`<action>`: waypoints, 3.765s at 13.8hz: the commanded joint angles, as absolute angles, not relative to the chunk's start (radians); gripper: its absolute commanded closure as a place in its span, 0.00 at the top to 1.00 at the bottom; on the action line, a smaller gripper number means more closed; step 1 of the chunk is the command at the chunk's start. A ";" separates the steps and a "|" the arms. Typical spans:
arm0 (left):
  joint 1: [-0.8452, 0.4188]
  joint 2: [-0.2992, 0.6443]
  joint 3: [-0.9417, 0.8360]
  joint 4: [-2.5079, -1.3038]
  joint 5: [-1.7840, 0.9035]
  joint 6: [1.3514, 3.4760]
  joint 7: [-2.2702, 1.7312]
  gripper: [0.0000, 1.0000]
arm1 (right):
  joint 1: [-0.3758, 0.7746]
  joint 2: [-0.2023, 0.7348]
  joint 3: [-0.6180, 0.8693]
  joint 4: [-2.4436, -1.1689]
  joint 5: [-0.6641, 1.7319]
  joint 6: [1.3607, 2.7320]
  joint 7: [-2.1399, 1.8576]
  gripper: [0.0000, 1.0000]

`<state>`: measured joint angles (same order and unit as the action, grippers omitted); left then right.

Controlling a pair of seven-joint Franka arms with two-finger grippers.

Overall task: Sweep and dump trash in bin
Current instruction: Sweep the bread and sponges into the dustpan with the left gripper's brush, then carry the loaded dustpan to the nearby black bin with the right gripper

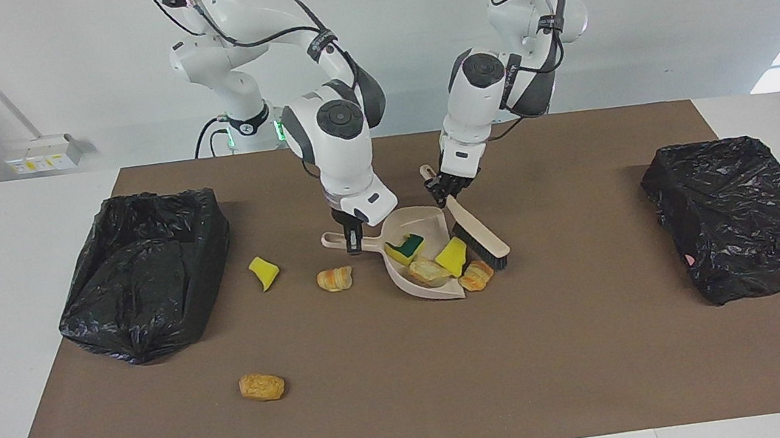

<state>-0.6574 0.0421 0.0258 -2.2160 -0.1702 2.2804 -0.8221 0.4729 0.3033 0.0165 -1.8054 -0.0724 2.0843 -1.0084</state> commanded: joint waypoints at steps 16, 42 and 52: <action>-0.523 0.094 0.011 -2.126 0.057 2.036 -0.190 0.00 | 0.480 0.305 0.021 -1.821 -0.077 2.112 -0.963 0.00; -0.725 -0.328 0.002 -2.381 -0.101 1.988 -0.696 0.00 | 0.253 0.203 0.025 -1.710 0.136 1.902 -1.278 0.00; -0.861 -0.156 0.002 -2.462 -0.103 2.213 -0.827 0.00 | -0.105 0.140 0.009 -1.638 0.086 1.710 -1.609 0.00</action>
